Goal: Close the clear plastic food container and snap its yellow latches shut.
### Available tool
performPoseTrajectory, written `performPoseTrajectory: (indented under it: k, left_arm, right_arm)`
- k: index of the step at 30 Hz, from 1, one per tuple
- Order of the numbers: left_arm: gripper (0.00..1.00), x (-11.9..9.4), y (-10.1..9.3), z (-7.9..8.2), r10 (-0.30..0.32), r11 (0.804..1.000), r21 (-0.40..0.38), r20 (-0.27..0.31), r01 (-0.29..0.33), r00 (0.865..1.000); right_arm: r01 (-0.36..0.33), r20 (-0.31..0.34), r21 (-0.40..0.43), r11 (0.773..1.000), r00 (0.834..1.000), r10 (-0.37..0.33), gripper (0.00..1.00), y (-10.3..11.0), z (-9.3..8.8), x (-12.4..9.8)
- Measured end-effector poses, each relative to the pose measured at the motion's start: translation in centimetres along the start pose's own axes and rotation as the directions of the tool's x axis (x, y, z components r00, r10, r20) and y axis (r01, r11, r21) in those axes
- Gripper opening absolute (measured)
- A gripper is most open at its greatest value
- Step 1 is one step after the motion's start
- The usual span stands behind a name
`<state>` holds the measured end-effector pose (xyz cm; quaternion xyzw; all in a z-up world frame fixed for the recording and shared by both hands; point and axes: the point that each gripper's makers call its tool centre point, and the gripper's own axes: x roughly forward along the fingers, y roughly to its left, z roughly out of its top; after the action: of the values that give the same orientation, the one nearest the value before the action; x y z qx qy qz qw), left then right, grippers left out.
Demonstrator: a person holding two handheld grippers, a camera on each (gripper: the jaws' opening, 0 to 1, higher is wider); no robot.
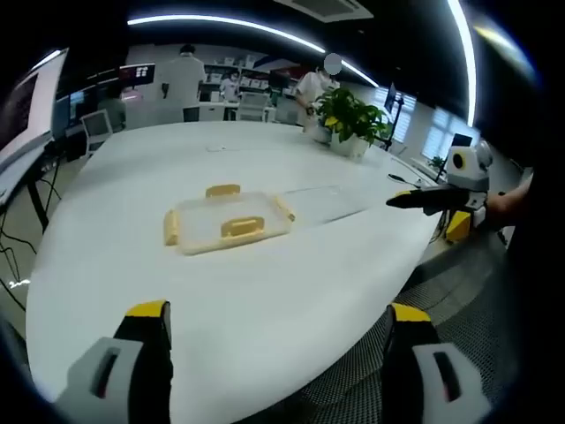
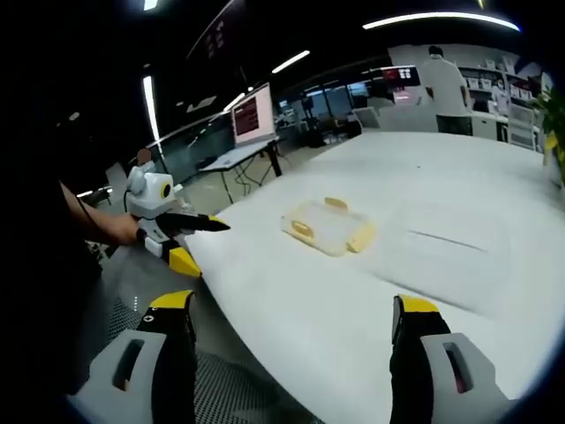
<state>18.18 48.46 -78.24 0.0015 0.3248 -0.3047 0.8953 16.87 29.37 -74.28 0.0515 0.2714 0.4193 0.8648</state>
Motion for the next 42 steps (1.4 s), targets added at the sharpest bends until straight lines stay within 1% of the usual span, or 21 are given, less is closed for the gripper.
performPoseTrajectory:
  k: [2, 4, 5, 7, 8, 9, 10, 13, 16, 18, 20, 26, 28, 30, 33, 37, 39, 40, 42]
  left_arm:
    - [0.99, 0.0, -0.2, 0.0, -0.016, 1.000, -0.007, -0.005, 0.016, 1.000]
    - [0.97, 0.0, -0.4, 0.1, -0.030, 1.000, -0.004, -0.008, 0.030, 1.000]
    - [0.94, -0.2, -0.3, 0.2, -0.031, 0.999, -0.007, -0.012, 0.031, 0.999]
    - [0.90, -0.4, 0.2, 0.3, -0.014, 1.000, -0.014, -0.016, 0.014, 1.000]
    - [0.92, -0.4, 0.4, 0.4, -0.006, 0.999, -0.033, -0.011, 0.005, 1.000]
    - [0.94, -0.5, 0.6, 0.6, -0.003, 0.998, -0.057, -0.002, 0.003, 1.000]
    - [0.94, -0.6, 0.8, 0.8, -0.003, 0.998, -0.064, 0.006, 0.003, 1.000]
    - [0.93, -0.9, 1.0, 1.3, 0.007, 0.999, -0.050, 0.011, -0.007, 1.000]
    - [0.92, -0.8, 0.8, 2.4, -0.005, 0.999, -0.033, 0.026, 0.005, 1.000]
    - [0.91, -0.6, 0.6, 3.1, -0.014, 1.000, -0.021, 0.035, 0.015, 0.999]
    - [0.90, -0.4, 0.5, 3.6, -0.020, 1.000, -0.009, 0.036, 0.020, 0.999]
    - [0.88, 0.3, 0.5, 4.0, -0.055, 0.998, 0.015, 0.030, 0.054, 0.998]
    - [0.86, 0.6, 0.9, 4.1, -0.058, 0.998, 0.024, 0.030, 0.057, 0.998]
    - [0.86, 0.8, 1.2, 4.3, -0.065, 0.998, 0.015, 0.033, 0.064, 0.997]
    - [0.84, 0.9, 1.6, 4.6, -0.074, 0.997, 0.033, 0.037, 0.072, 0.997]
    - [0.85, 1.2, 1.8, 5.2, -0.100, 0.994, 0.038, 0.047, 0.098, 0.994]
    - [0.85, 1.4, 2.0, 5.2, -0.116, 0.992, 0.047, 0.032, 0.115, 0.993]
    - [0.85, 1.4, 2.1, 5.2, -0.124, 0.991, 0.063, 0.025, 0.122, 0.992]
    - [0.85, 1.4, 2.2, 5.4, -0.144, 0.987, 0.076, 0.025, 0.142, 0.989]
  right_arm:
    - [-0.009, 0.037, 0.016, 1.000, 0.999, 0.008, 0.99, 0.1, 0.7, -0.1]
    - [-0.013, 0.056, 0.027, 1.000, 0.998, 0.011, 1.00, -0.1, 1.1, -0.3]
    - [-0.016, 0.068, 0.036, 0.999, 0.998, 0.014, 1.00, -0.2, 1.4, -0.4]
    - [-0.010, 0.065, 0.043, 0.999, 0.998, 0.007, 1.00, -0.4, 1.5, -0.5]
    - [-0.010, 0.058, 0.052, 0.999, 0.998, 0.007, 1.00, -0.5, 1.4, -0.5]
    - [-0.015, 0.068, 0.060, 0.998, 0.998, 0.011, 0.99, -0.4, 1.6, -0.5]
    - [-0.015, 0.072, 0.059, 0.998, 0.997, 0.010, 0.99, -0.4, 1.7, -0.5]
    - [-0.007, 0.065, 0.038, 0.999, 0.998, 0.004, 0.95, -0.5, 1.7, -0.6]
    - [-0.005, 0.062, 0.030, 1.000, 0.998, 0.003, 0.92, -0.7, 1.9, -0.6]
    - [-0.012, 0.062, 0.051, 0.999, 0.998, 0.009, 0.87, -0.8, 2.1, -0.6]
    - [-0.002, 0.068, 0.041, 0.999, 0.998, -0.001, 0.87, -1.2, 2.4, -0.5]
    - [0.012, 0.071, 0.019, 1.000, 0.997, -0.013, 0.83, -1.7, 3.5, -0.1]
    - [0.014, 0.073, 0.016, 1.000, 0.997, -0.015, 0.83, -1.6, 3.9, 0.1]
    - [0.015, 0.076, 0.016, 1.000, 0.997, -0.016, 0.82, -1.6, 4.2, 0.4]
    - [0.022, 0.073, -0.008, 1.000, 0.997, -0.021, 0.81, -1.5, 4.4, 0.9]
    - [0.032, 0.060, -0.029, 0.999, 0.998, -0.030, 0.77, -1.5, 4.5, 1.4]
    - [0.033, 0.045, -0.037, 0.999, 0.999, -0.031, 0.77, -1.4, 4.5, 1.7]
    - [0.032, 0.043, -0.042, 0.999, 0.999, -0.030, 0.76, -1.3, 4.6, 1.9]
    - [0.041, 0.039, -0.056, 0.998, 0.998, -0.039, 0.76, -1.4, 4.8, 2.1]
